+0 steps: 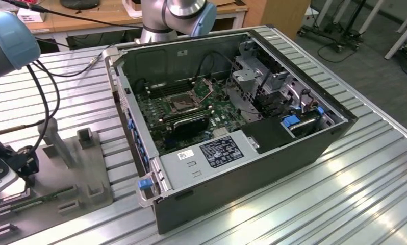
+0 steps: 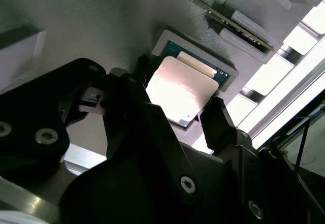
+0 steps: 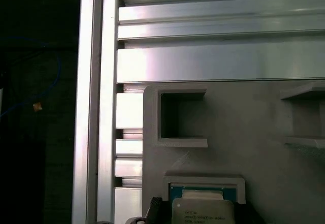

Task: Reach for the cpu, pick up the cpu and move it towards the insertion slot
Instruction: 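Reach for the cpu, then pick up the cpu and move it towards the insertion slot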

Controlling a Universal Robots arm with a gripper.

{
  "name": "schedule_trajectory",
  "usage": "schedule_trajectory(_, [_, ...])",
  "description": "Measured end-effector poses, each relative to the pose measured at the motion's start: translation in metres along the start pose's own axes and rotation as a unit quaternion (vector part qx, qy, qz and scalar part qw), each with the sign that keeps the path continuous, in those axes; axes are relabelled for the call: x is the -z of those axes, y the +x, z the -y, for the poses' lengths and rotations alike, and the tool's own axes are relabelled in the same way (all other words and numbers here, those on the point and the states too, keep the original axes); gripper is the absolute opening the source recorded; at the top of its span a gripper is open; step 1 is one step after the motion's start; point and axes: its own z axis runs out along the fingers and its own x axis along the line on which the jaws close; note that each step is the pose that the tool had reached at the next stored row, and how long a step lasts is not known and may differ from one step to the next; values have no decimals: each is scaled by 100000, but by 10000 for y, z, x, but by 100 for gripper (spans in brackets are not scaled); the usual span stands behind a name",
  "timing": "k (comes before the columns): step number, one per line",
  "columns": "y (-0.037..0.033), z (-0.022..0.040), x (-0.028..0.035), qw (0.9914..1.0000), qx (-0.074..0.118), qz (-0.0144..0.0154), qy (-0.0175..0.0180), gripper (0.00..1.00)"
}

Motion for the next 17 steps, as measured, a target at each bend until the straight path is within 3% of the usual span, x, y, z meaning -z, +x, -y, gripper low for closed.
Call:
schedule_trajectory(8, [-3, 2, 13, 100000, -82, -11, 9, 67])
schedule_trajectory(9, [-4, 2, 13, 100000, -116, -9, 9, 60])
schedule_trajectory(17, [-15, 2, 13, 100000, -256, -8, 13, 60])
